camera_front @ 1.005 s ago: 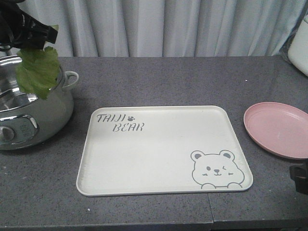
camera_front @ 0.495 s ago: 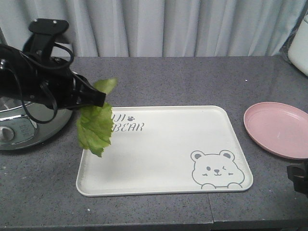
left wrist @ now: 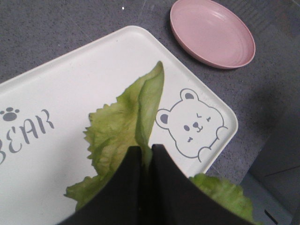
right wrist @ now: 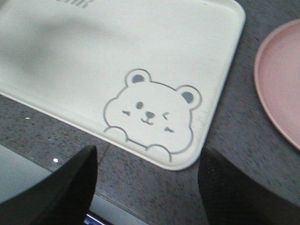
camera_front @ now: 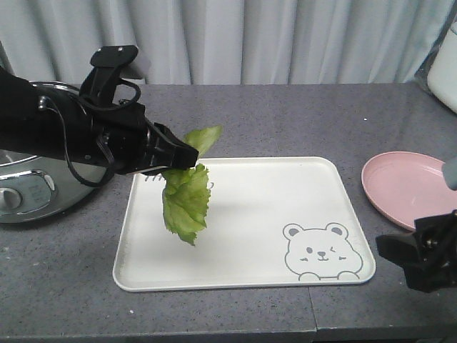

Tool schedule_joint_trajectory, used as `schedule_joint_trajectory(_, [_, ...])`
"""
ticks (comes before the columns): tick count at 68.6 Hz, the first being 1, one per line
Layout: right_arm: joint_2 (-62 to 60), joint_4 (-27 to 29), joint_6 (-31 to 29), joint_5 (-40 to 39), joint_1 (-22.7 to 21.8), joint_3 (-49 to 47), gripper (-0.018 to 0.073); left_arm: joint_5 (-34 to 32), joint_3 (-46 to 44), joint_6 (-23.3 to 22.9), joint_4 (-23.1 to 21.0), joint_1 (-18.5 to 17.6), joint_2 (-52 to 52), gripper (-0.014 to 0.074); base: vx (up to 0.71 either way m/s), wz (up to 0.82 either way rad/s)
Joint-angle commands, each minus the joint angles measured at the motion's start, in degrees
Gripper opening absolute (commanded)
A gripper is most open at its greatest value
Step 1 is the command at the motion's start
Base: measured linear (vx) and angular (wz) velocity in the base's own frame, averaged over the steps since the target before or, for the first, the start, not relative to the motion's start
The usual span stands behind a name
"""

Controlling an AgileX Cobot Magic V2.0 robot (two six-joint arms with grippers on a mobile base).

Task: Transfer vegetables to tray and serve
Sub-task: 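Lift the lettuce leaf out of the pot over the tray, then bring the right gripper to the leaf and grasp it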

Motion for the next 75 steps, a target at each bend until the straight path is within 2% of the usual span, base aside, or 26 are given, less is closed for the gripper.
schedule_joint_trajectory(1, [3.0,9.6,-9.6,-0.8,-0.3,-3.1,0.0431,0.7,-1.7,3.0,-3.0,-0.3,-1.5,-0.0007,0.00,0.00])
schedule_joint_trajectory(9, [7.9,15.3,-14.9,2.3,-0.3,-5.7,0.0431,4.2,-1.7,9.2,-5.9,-0.3,-1.4,-0.0007,0.00,0.00])
schedule_joint_trajectory(17, [12.9,19.7,-18.5,5.8,-0.3,-8.8,0.0446,5.7,-1.7,17.2,-13.5,-0.3,-1.4,-0.0007,0.00,0.00])
schedule_joint_trajectory(22, [14.9,21.9,-20.3,6.9,-0.3,-10.3,0.0461,6.6,-1.7,22.1,-16.7,-0.3,-1.4,-0.0007,0.00,0.00])
schedule_joint_trajectory(30, [17.6,25.7,-22.9,9.0,-0.3,-12.6,0.0477,6.5,-1.7,26.6,-18.4,-0.3,-1.4,-0.0007,0.00,0.00])
schedule_joint_trajectory(35, [19.3,28.3,-24.1,11.2,-0.3,-14.3,0.0477,6.5,-1.7,27.9,-18.4,-0.3,-1.4,-0.0007,0.00,0.00])
schedule_joint_trajectory(54, [27.1,39.9,-28.9,21.9,0.2,-21.5,0.0476,6.5,-1.7,28.0,-18.4,-0.3,-1.4,-0.0007,0.00,0.00])
schedule_joint_trajectory(60, [28.7,40.3,-29.2,21.0,2.5,-23.1,0.0476,6.5,-1.7,27.9,-18.4,-0.3,-1.4,-0.0007,0.00,0.00])
schedule_joint_trajectory(67, [30.8,40.0,-29.2,16.3,7.6,-25.2,0.0476,6.5,-1.7,27.9,-18.4,-0.3,-1.4,-0.0007,0.00,0.00])
schedule_joint_trajectory(75, [33.4,41.6,-28.8,14.7,10.1,-27.7,0.0476,6.7,-1.7,27.9,-18.4,-0.3,-1.4,-0.0007,0.00,0.00])
